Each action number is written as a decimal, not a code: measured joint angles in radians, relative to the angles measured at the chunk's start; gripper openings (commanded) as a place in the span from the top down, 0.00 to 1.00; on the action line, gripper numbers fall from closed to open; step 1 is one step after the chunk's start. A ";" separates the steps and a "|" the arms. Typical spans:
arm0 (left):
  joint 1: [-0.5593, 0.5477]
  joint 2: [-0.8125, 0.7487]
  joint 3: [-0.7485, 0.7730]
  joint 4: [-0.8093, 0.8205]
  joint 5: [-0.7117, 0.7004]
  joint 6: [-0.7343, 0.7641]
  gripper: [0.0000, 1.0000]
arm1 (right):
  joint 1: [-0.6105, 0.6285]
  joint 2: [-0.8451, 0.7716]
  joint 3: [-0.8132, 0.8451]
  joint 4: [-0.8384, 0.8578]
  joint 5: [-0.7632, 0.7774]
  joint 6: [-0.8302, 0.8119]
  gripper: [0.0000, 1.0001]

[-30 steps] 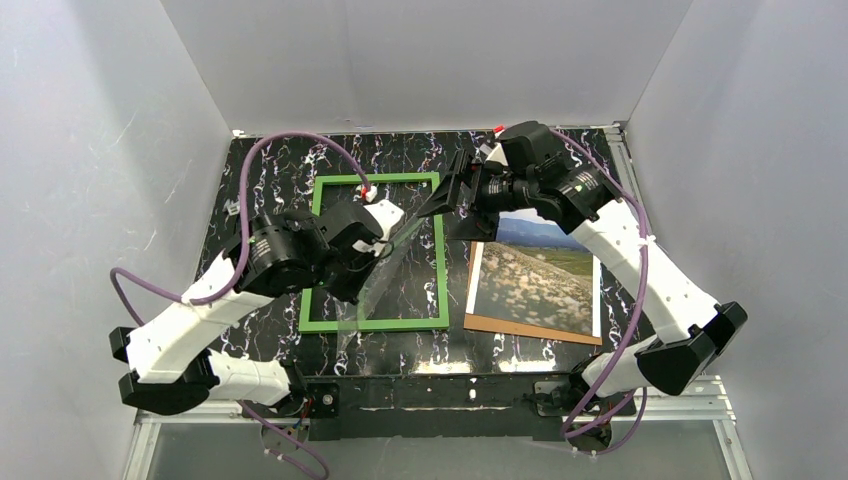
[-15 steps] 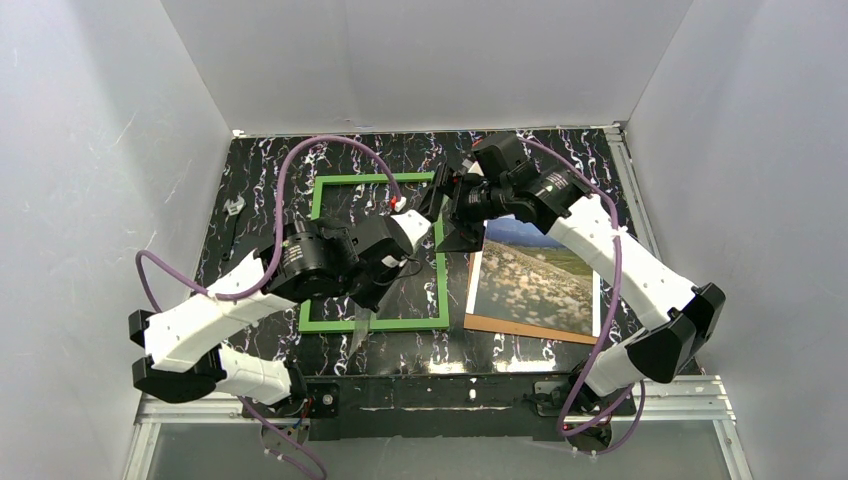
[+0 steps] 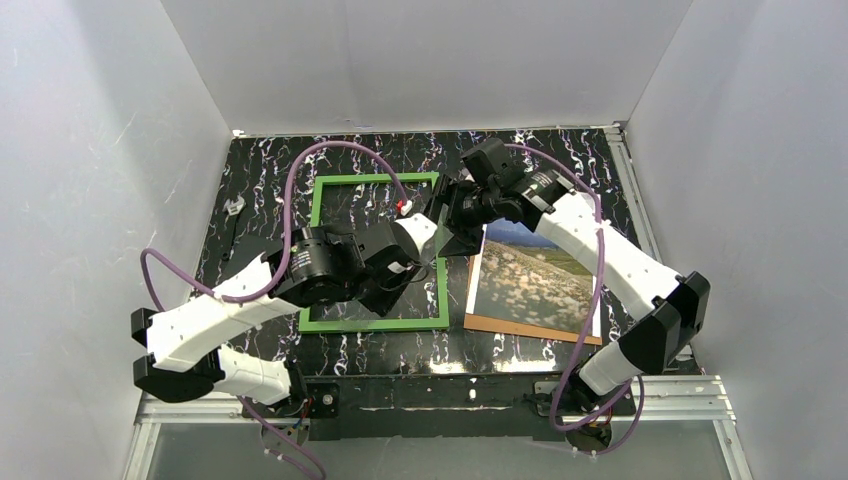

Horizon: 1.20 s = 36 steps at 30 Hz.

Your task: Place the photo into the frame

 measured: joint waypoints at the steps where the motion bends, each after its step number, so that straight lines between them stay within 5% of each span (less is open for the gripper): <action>1: 0.000 -0.004 -0.010 0.007 0.002 -0.001 0.59 | 0.000 0.010 0.000 -0.006 0.006 -0.003 0.24; 4: 0.000 -0.020 -0.035 0.024 0.008 -0.009 0.53 | 0.000 0.035 0.000 -0.020 0.024 -0.017 0.34; 7: 0.000 -0.045 -0.066 0.045 0.011 -0.014 0.41 | 0.000 0.043 -0.010 -0.021 0.042 -0.030 0.64; 16: 0.000 -0.199 -0.198 0.106 -0.017 -0.031 0.26 | 0.000 0.057 -0.185 0.064 0.072 -0.052 0.66; 18: 0.000 -0.237 -0.239 0.109 -0.040 -0.039 0.26 | 0.000 0.066 -0.227 0.091 0.080 -0.054 0.93; 19: 0.000 -0.256 -0.259 0.108 -0.051 -0.045 0.26 | 0.000 0.069 -0.251 0.107 0.084 -0.060 0.95; 36: 0.038 -0.368 -0.491 0.100 -0.052 -0.137 0.30 | -0.011 0.076 -0.444 0.263 0.129 -0.160 0.99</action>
